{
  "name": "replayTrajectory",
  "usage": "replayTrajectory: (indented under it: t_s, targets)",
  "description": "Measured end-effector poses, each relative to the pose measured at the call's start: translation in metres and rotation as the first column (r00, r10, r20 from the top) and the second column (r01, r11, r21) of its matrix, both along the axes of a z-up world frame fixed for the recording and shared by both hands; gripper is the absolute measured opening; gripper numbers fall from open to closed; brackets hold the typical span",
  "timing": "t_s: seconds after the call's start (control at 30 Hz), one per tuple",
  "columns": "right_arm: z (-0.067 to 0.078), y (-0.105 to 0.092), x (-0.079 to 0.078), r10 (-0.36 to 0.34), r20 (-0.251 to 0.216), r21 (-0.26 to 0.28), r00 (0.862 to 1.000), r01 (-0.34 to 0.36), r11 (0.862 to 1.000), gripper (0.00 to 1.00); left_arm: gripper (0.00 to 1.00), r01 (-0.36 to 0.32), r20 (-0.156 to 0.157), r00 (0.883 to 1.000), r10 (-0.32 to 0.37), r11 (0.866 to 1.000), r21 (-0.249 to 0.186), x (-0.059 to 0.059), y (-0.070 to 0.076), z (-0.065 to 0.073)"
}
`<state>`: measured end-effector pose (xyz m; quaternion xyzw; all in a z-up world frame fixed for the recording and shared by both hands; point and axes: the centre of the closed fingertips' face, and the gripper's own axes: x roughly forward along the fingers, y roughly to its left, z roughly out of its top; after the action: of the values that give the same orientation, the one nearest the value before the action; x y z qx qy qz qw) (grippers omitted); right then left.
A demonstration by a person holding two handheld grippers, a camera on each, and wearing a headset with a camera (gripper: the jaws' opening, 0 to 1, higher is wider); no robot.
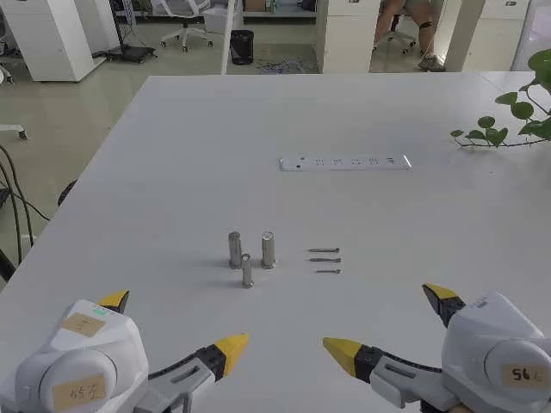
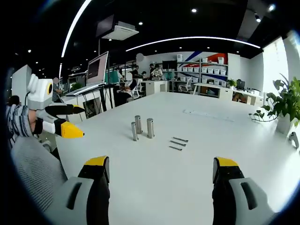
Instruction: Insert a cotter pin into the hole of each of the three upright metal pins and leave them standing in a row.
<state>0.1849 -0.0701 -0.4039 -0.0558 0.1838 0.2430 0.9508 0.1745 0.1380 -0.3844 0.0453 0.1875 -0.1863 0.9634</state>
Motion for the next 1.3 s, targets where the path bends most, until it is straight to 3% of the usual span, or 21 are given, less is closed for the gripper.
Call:
replayTrajectory:
  t_s: [1.3]
  targets:
    - [-0.0004, 0.0014, -0.0009, 0.007, -0.003, 0.0, 1.0, -0.007, 1.0, 0.87, 0.99, -0.008, 0.012, 1.0, 0.008, 1.0, 0.004, 0.0008, 0.0033, 0.0024]
